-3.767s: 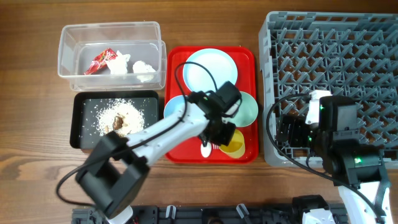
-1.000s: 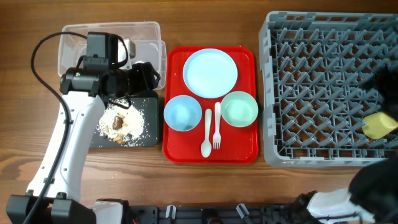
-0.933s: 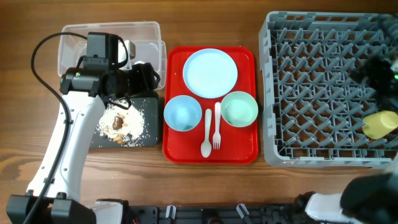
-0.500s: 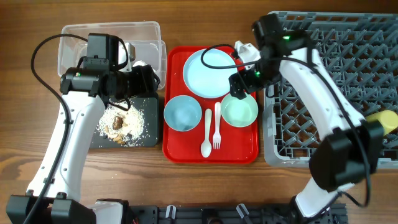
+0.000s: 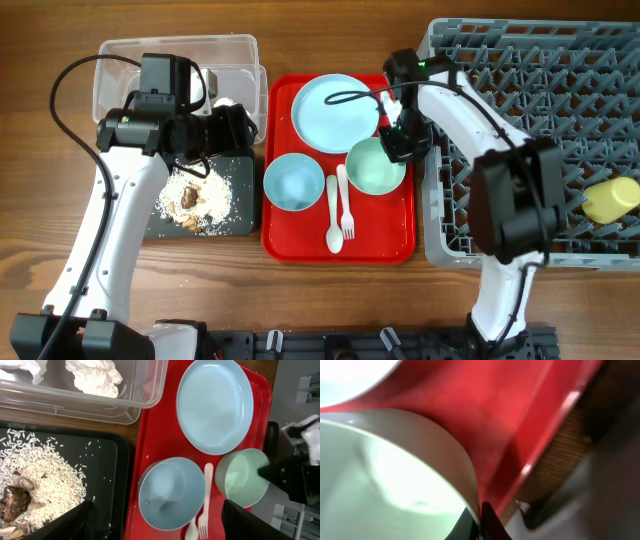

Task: Sort waste into correct bins and load items into the dishwasher rack
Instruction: 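Grasp the mint-green bowl with the right gripper and place it in the rack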

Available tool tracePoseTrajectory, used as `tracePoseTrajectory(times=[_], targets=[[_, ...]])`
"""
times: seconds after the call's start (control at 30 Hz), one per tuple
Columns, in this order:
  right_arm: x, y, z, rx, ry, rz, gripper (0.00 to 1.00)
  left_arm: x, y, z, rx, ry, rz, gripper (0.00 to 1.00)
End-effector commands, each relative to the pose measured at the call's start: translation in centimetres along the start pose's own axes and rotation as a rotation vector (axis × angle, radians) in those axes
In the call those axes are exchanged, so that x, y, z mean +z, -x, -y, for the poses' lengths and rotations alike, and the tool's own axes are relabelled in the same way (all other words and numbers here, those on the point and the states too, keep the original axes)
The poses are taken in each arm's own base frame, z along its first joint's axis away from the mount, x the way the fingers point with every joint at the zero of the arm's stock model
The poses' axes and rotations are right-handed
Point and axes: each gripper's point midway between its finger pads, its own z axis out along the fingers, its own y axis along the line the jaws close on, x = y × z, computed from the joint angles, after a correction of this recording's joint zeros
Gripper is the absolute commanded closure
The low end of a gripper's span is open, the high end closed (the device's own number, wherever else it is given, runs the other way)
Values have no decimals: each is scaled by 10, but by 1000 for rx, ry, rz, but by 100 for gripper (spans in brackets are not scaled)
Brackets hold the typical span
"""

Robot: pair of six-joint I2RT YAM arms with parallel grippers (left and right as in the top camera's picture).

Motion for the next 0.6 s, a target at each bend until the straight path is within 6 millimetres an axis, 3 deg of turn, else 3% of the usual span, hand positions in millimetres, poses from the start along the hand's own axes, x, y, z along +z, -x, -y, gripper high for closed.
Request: tracePoseTrajectory(times=[0.0, 0.07, 0.1, 0.17, 0.27, 0.3, 0.33, 0.43, 0.57], targets=[[-77, 7, 16, 50, -59, 223, 96, -6, 2, 0, 11, 1, 19, 20], [-121, 3, 30, 84, -78, 355, 96, -6, 1, 0, 10, 2, 18, 20], [-150, -3, 51, 128, -144, 442, 96, -6, 1, 0, 10, 2, 18, 20], [-205, -18, 105, 256, -354, 599, 96, -6, 2, 0, 10, 1, 19, 20], [-257, -42, 187, 491, -688, 707, 96, -6, 2, 0, 10, 1, 19, 20], [-265, -47, 204, 547, -756, 717, 96, -6, 2, 0, 10, 1, 19, 20], [-278, -60, 234, 651, -878, 721, 96, -6, 2, 0, 10, 2, 18, 20], [-292, -78, 276, 814, -1059, 715, 96, -6, 2, 0, 10, 1, 19, 20], [-282, -99, 337, 1017, -1248, 644, 96, -6, 2, 0, 10, 1, 19, 20]])
